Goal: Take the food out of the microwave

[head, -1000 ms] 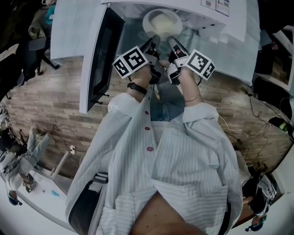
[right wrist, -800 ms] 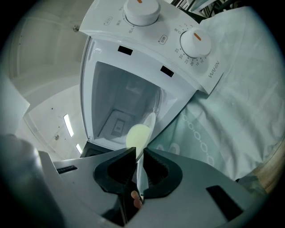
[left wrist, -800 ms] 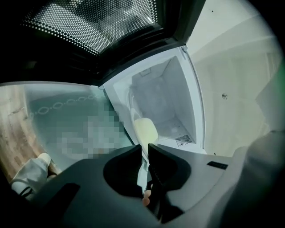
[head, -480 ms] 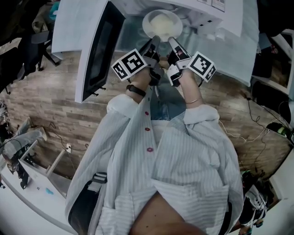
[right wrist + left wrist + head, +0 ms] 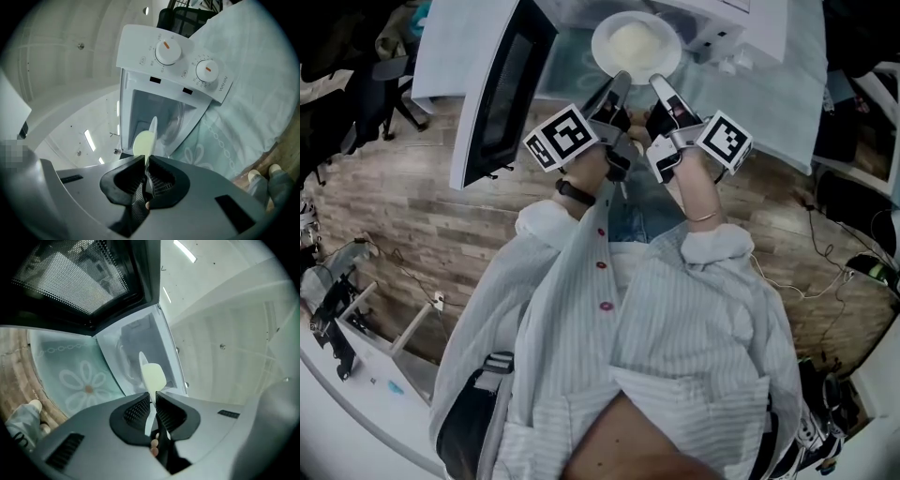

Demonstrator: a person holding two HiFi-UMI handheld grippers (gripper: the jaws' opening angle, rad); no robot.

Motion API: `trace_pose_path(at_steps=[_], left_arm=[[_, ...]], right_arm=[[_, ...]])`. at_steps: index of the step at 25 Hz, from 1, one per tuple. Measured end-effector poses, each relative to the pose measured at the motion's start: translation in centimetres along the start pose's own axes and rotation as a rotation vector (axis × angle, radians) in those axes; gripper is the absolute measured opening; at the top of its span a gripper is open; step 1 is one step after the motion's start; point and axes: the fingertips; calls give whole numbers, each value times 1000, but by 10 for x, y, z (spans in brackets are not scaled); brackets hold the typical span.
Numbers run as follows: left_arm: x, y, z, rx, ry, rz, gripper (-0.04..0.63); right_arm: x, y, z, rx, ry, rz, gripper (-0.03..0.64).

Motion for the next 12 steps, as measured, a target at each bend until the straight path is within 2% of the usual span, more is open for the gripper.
trace_pose_path(at_steps=[12], left_arm=[[30,2,56,32,88,22,37]], right_arm=[[32,1,-56,-18,-180,8,43]])
Point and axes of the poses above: the fingertips, and each gripper's own axes: x backward along the fingers, z to its right, y out of its underside, and after that the axes turned 1 degree about y, right-handed
